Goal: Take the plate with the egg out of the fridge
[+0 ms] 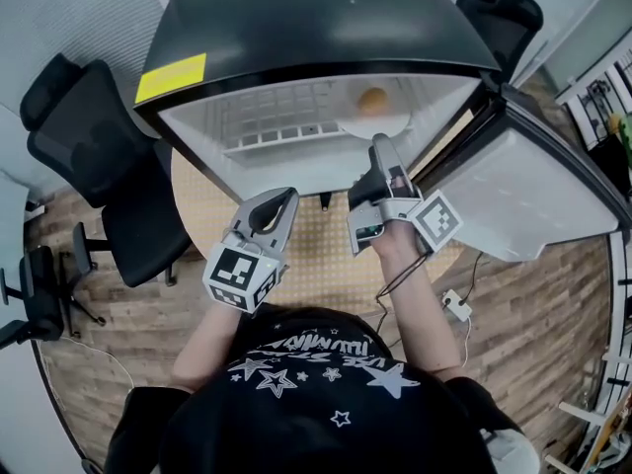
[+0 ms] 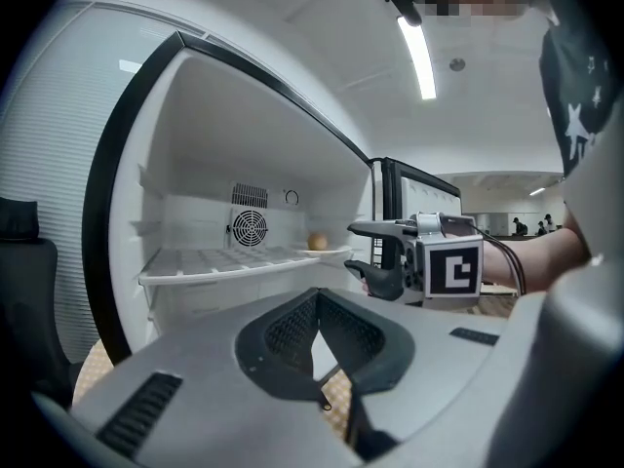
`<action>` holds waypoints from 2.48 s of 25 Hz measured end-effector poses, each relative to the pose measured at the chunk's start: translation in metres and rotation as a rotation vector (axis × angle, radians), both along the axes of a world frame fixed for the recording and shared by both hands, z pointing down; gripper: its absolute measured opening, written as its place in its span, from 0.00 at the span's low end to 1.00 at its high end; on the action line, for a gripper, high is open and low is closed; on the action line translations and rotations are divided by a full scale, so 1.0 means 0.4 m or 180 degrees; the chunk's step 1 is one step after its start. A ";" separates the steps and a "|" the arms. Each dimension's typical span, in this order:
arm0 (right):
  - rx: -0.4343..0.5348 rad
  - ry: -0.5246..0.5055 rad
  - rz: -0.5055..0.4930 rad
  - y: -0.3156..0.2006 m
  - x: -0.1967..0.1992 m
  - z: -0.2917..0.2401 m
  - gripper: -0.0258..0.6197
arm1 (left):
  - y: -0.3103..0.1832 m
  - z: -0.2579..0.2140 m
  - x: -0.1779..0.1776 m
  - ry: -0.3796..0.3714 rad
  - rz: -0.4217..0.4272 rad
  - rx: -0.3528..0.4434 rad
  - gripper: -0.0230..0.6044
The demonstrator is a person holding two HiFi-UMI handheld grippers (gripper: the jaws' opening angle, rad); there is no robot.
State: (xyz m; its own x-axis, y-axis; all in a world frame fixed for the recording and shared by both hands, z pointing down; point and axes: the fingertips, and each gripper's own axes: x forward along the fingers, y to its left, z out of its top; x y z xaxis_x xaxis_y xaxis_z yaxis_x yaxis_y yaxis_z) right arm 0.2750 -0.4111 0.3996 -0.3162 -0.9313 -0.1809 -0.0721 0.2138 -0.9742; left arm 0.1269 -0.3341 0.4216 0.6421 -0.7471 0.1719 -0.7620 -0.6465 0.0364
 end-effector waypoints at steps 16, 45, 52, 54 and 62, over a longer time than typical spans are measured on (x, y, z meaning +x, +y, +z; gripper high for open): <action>-0.0159 0.0125 0.0119 -0.070 0.022 0.010 0.38 | -0.041 0.044 -0.015 -0.0008 0.0029 -0.0136 0.04; -0.0263 0.0182 -0.0053 -0.046 -0.016 0.034 0.23 | 0.001 0.025 -0.020 -0.0007 -0.0010 -0.0051 0.04; -0.0356 0.0012 -0.0001 -0.049 -0.007 0.043 0.15 | 0.011 0.047 -0.033 -0.0049 -0.0053 -0.0109 0.04; -0.0348 0.0002 -0.0007 -0.041 -0.007 0.040 0.14 | 0.017 0.052 -0.036 -0.0052 -0.0060 -0.0124 0.04; -0.0319 -0.0211 -0.0067 0.039 -0.017 0.033 0.14 | 0.054 0.029 -0.029 -0.0056 -0.0060 -0.0041 0.04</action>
State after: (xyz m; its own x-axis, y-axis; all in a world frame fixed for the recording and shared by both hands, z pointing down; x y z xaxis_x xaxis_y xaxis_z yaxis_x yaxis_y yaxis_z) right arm 0.2681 -0.3954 0.4129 -0.3264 -0.9390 -0.1083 -0.0033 0.1157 -0.9933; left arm 0.1154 -0.3125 0.4330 0.6247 -0.7567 0.1929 -0.7747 -0.6316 0.0312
